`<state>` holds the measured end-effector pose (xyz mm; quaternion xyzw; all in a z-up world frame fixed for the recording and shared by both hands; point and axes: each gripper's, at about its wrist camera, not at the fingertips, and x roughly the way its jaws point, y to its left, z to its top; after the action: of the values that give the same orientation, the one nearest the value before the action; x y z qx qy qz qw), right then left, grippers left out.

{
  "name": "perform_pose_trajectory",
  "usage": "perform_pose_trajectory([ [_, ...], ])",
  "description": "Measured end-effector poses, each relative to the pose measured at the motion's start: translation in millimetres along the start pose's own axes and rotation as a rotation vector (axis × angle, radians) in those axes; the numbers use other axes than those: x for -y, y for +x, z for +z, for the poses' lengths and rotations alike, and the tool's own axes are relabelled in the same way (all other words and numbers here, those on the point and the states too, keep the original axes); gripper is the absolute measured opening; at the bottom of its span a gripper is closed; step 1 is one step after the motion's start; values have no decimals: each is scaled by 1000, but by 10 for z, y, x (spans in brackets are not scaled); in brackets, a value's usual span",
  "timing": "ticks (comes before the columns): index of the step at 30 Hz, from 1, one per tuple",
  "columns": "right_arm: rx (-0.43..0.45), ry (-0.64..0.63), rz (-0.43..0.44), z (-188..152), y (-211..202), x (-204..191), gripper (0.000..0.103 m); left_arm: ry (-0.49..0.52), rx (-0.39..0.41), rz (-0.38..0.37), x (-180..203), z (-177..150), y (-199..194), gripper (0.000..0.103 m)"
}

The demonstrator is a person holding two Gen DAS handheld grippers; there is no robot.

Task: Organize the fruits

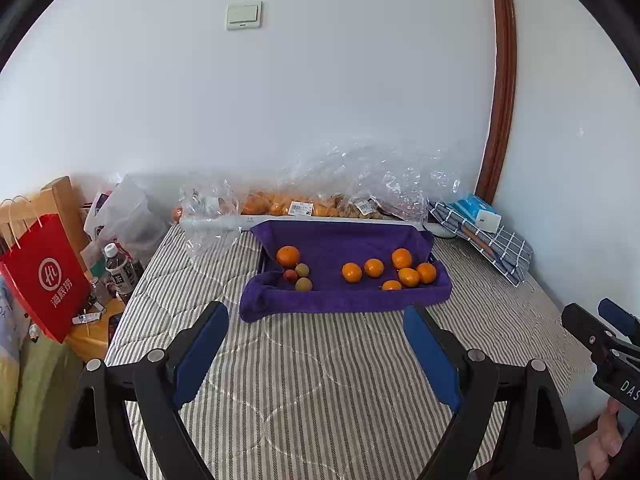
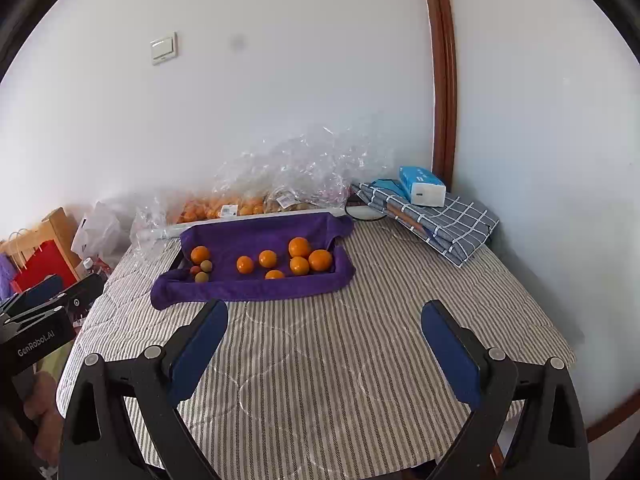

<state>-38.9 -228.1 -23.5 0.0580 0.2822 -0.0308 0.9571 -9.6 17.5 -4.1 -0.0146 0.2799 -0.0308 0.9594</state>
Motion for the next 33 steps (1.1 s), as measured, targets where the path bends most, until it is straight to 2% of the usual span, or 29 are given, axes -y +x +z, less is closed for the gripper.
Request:
perform_pose_trajectory([
  [33,6,6,-8,-27,-83,17,97,-3,-3,-2,-2,6,-33,89],
])
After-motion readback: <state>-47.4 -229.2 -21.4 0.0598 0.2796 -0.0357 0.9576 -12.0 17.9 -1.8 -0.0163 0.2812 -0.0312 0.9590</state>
